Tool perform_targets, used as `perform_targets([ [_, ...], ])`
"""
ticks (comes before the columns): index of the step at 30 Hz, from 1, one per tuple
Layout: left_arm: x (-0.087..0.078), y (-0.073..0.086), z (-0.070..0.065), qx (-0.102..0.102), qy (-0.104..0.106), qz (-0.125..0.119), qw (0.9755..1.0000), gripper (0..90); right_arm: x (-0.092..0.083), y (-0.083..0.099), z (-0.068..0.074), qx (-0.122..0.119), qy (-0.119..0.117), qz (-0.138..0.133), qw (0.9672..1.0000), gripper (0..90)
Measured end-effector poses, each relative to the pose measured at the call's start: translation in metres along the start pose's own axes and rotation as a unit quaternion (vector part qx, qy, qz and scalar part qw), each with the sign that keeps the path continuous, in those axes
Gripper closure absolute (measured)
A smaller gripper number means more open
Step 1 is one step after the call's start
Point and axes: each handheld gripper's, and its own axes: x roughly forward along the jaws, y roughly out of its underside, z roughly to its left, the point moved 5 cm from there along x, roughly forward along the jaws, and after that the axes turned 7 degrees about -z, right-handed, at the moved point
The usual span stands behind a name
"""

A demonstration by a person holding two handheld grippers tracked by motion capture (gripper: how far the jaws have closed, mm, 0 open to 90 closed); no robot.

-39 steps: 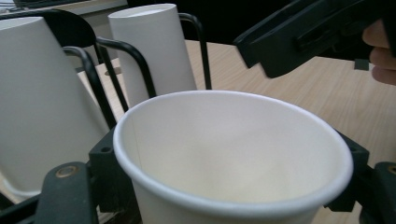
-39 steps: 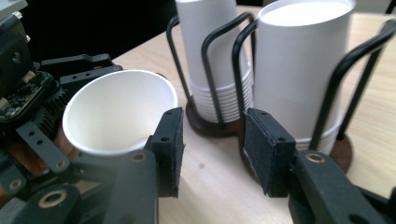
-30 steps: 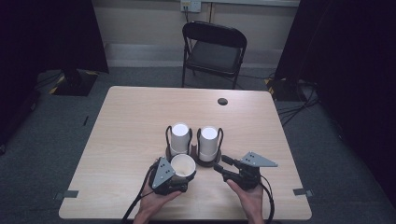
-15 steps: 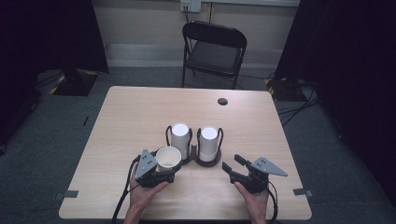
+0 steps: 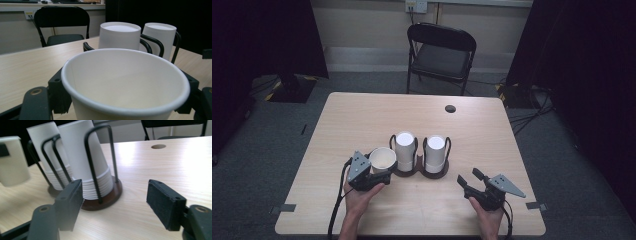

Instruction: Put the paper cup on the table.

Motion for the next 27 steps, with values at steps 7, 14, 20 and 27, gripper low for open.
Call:
perform_targets([
  [7,-0.005,-0.005,0.015,0.002,-0.017,-0.007,0.9998,22.1,0.003,0.007,-0.007,-0.009,0.020,0.005,0.9997,23.0],
  [14,-0.008,-0.011,0.035,-0.012,-0.051,-0.024,0.9983,21.9,0.004,0.014,-0.006,-0.038,0.046,0.006,0.9982,22.1],
  [20,-0.005,-0.010,0.048,-0.014,-0.068,-0.024,0.9973,21.9,0.002,0.014,-0.004,-0.047,0.039,-0.013,0.9981,18.2],
  [27,0.003,-0.007,0.060,-0.017,-0.091,-0.032,0.9952,21.8,0.000,0.014,-0.001,-0.062,0.029,-0.022,0.9974,17.3],
])
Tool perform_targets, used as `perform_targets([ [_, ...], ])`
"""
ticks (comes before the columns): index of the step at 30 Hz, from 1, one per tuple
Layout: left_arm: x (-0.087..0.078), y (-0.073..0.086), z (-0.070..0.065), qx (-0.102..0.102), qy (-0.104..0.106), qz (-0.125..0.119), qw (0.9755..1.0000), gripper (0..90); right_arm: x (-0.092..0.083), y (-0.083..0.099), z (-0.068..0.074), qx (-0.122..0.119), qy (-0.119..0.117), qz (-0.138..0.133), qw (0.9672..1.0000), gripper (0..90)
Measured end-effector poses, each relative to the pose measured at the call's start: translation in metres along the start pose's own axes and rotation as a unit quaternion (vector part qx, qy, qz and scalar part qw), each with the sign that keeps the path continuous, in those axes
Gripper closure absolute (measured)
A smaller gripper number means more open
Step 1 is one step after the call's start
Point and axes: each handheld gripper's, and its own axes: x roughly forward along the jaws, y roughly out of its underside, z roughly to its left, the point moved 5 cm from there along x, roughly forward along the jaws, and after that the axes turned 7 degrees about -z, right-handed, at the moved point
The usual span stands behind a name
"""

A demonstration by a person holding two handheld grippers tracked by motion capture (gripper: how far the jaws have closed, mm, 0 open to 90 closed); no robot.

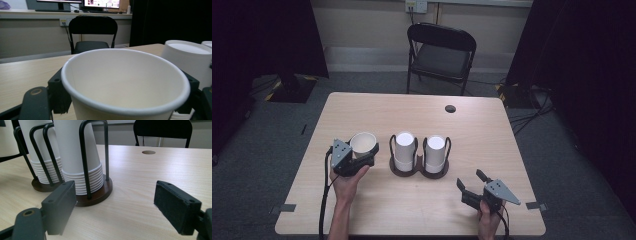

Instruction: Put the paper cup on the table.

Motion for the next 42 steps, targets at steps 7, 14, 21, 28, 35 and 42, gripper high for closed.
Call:
perform_targets([
  [7,0.012,-0.003,0.015,-0.005,-0.017,0.007,0.9998,21.6,-0.001,0.000,0.000,0.003,-0.013,-0.001,0.9999,15.2],
  [14,0.021,-0.002,0.035,0.005,-0.033,0.013,0.9994,21.2,-0.002,0.000,0.000,0.001,-0.009,-0.010,0.9999,14.0],
  [21,0.028,-0.002,0.041,0.034,-0.030,0.023,0.9987,20.6,-0.001,0.000,0.001,-0.003,-0.015,-0.005,0.9999,14.0],
  [28,0.041,0.019,0.050,0.039,-0.042,0.062,0.9964,20.5,-0.001,0.000,0.001,-0.001,-0.017,-0.002,0.9999,14.0],
  [35,0.049,0.036,0.055,0.022,-0.037,0.090,0.9950,19.8,0.000,0.000,0.001,-0.001,-0.021,-0.001,0.9998,14.1],
  [42,0.047,0.043,0.055,0.015,-0.037,0.088,0.9953,19.3,0.000,0.000,0.001,-0.002,-0.022,0.002,0.9998,14.1],
])
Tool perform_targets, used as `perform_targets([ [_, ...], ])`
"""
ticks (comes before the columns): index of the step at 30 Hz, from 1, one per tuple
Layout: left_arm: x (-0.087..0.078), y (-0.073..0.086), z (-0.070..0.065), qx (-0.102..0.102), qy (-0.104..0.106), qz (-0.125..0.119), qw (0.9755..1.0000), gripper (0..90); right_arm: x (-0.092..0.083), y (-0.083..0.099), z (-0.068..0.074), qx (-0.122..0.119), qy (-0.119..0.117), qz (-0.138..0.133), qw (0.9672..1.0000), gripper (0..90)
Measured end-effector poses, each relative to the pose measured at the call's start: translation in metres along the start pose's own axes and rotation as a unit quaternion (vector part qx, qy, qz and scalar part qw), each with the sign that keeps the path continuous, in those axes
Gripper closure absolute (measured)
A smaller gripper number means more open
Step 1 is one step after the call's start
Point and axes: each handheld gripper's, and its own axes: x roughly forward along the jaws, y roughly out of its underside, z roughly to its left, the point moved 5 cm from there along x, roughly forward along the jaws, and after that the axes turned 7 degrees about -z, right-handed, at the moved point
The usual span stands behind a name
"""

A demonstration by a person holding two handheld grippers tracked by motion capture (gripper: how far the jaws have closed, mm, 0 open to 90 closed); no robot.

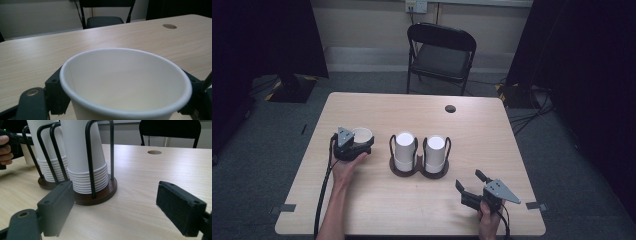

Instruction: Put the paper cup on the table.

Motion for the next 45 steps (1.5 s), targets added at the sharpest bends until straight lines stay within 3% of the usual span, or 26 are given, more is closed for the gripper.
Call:
perform_targets([
  [5,-0.002,0.006,0.002,-0.021,0.001,0.012,0.9997,19.3,0.000,0.000,-0.001,0.006,-0.002,0.000,1.0000,14.2],
  [11,0.001,0.012,-0.002,-0.014,0.003,0.032,0.9994,17.8,0.000,0.000,-0.001,0.006,-0.002,0.000,1.0000,14.2],
  [13,0.001,0.014,-0.003,-0.023,0.008,0.032,0.9992,15.8,0.000,0.000,-0.001,0.006,-0.003,0.000,1.0000,14.2],
  [19,-0.001,0.015,-0.001,-0.013,-0.006,0.034,0.9993,15.6,0.000,0.000,-0.001,0.007,-0.003,0.000,1.0000,14.2],
  [23,-0.007,0.016,0.002,-0.029,-0.003,0.021,0.9994,15.6,0.000,0.000,-0.001,0.008,-0.002,-0.001,1.0000,14.2],
  [27,-0.008,0.020,0.002,-0.029,-0.010,0.038,0.9988,15.7,-0.001,0.000,-0.003,0.016,-0.002,-0.005,0.9999,14.2],
  [28,-0.008,0.022,0.002,-0.039,-0.010,0.045,0.9981,15.7,-0.001,0.000,-0.003,0.016,-0.002,-0.006,0.9999,14.2],
  [31,-0.009,0.021,0.000,-0.043,-0.008,0.045,0.9980,15.7,-0.001,0.000,-0.003,0.016,-0.002,-0.006,0.9999,14.2],
  [35,-0.014,0.019,-0.004,-0.022,-0.006,0.037,0.9991,15.5,-0.001,0.000,-0.003,0.015,-0.002,-0.006,0.9999,14.2],
  [38,-0.016,0.024,-0.008,-0.018,-0.009,0.040,0.9990,15.5,-0.001,0.000,-0.002,0.013,-0.001,-0.007,0.9999,14.2],
  [40,-0.016,0.025,-0.009,-0.026,-0.011,0.038,0.9989,15.6,-0.001,0.000,-0.002,0.013,0.000,-0.007,0.9999,14.2],
  [42,-0.020,0.026,-0.009,-0.017,-0.019,0.040,0.9989,15.6,-0.001,0.000,-0.002,0.012,-0.001,-0.008,0.9999,14.2],
  [45,-0.025,0.028,-0.007,-0.022,-0.029,0.047,0.9982,15.7,-0.001,0.000,-0.002,0.011,0.001,-0.008,0.9999,14.3],
])
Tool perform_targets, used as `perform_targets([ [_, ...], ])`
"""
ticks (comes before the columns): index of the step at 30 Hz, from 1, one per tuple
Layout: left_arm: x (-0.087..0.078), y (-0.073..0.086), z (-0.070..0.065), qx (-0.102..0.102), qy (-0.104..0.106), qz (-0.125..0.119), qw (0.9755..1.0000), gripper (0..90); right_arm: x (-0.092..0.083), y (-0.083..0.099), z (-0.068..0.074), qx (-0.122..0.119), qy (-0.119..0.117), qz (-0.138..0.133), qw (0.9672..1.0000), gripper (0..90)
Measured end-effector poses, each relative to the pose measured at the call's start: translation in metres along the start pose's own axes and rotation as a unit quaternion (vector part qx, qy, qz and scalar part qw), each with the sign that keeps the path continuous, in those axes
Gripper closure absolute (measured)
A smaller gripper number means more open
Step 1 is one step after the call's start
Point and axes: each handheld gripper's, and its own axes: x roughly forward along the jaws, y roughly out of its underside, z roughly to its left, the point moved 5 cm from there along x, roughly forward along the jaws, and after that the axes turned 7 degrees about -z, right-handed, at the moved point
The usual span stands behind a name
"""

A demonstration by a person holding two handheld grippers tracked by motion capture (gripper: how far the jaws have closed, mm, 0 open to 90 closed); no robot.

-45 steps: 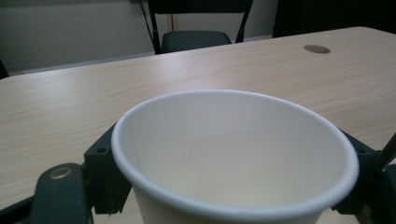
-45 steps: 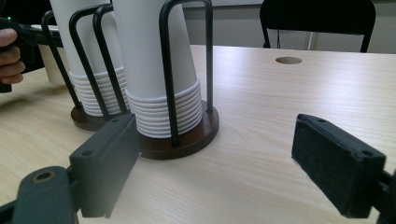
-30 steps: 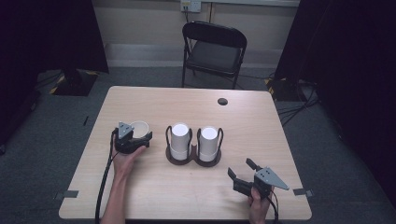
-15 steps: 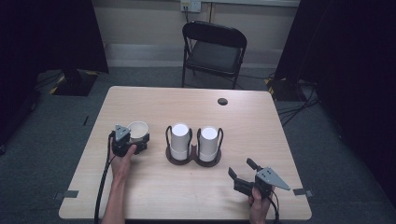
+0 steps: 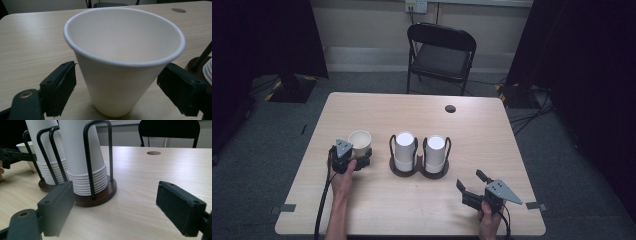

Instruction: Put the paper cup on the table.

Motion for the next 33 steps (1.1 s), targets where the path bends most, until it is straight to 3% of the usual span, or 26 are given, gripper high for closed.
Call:
perform_targets([
  [6,-0.009,0.002,-0.003,-0.001,-0.007,0.005,1.0000,15.9,0.000,0.000,0.000,0.000,0.000,-0.001,1.0000,14.3],
  [7,-0.015,0.001,-0.007,-0.012,0.000,-0.013,0.9998,15.6,0.000,0.000,0.000,0.000,0.000,-0.001,1.0000,14.3],
  [14,-0.032,0.004,-0.011,-0.026,0.002,-0.018,0.9995,15.6,0.000,0.000,0.000,0.000,0.000,-0.001,1.0000,14.3],
  [17,-0.039,0.003,-0.018,-0.021,0.011,-0.022,0.9995,15.6,0.000,0.000,0.000,0.000,0.000,-0.001,1.0000,14.3],
  [20,-0.052,-0.003,-0.032,-0.028,0.038,-0.050,0.9976,15.7,0.000,0.000,0.000,0.000,0.000,-0.001,1.0000,14.3],
  [24,-0.063,-0.007,-0.042,-0.024,0.039,-0.059,0.9972,16.4,-0.001,0.000,0.000,0.001,0.000,-0.003,1.0000,14.3],
  [28,-0.072,-0.010,-0.056,-0.012,0.057,-0.060,0.9965,16.7,-0.001,0.000,0.000,0.001,0.000,-0.003,1.0000,14.3],
  [31,-0.081,-0.011,-0.066,-0.029,0.068,-0.075,0.9944,18.1,-0.001,0.000,0.000,0.002,0.000,-0.003,1.0000,14.3],
  [33,-0.086,-0.010,-0.071,-0.021,0.067,-0.076,0.9946,18.2,-0.001,0.000,0.000,0.002,0.000,-0.003,1.0000,14.3],
])
